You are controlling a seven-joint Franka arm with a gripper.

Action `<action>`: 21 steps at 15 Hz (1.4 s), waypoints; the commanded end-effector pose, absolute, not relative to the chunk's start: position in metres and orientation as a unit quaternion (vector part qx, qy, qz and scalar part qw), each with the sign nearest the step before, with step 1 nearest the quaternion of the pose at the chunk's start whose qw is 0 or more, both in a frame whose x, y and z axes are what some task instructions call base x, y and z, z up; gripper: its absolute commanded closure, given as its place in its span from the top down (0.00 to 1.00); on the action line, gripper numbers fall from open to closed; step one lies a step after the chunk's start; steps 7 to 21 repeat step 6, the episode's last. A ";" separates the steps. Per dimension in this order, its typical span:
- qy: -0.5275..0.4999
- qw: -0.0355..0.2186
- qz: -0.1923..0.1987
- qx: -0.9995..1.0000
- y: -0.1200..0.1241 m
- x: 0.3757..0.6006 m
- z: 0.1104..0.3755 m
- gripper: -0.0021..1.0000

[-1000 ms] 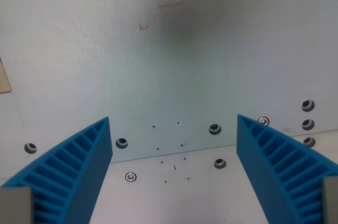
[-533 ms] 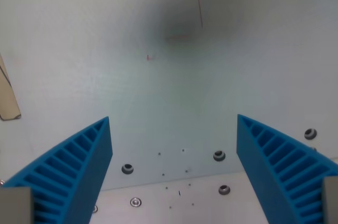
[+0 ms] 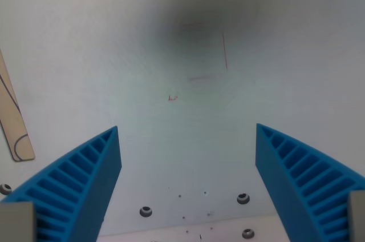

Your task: Move in base positive x

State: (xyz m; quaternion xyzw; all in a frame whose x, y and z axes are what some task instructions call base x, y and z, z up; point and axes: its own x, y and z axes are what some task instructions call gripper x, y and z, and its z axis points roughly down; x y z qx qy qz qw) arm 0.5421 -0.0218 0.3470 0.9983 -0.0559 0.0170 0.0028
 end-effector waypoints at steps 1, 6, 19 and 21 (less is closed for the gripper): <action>-0.063 0.002 -0.002 0.998 -0.019 0.559 0.350 1.00; -0.063 0.002 -0.002 0.998 -0.016 0.585 0.348 1.00; -0.063 0.002 -0.002 0.998 -0.016 0.585 0.348 1.00; -0.063 0.002 -0.002 0.998 -0.016 0.585 0.348 1.00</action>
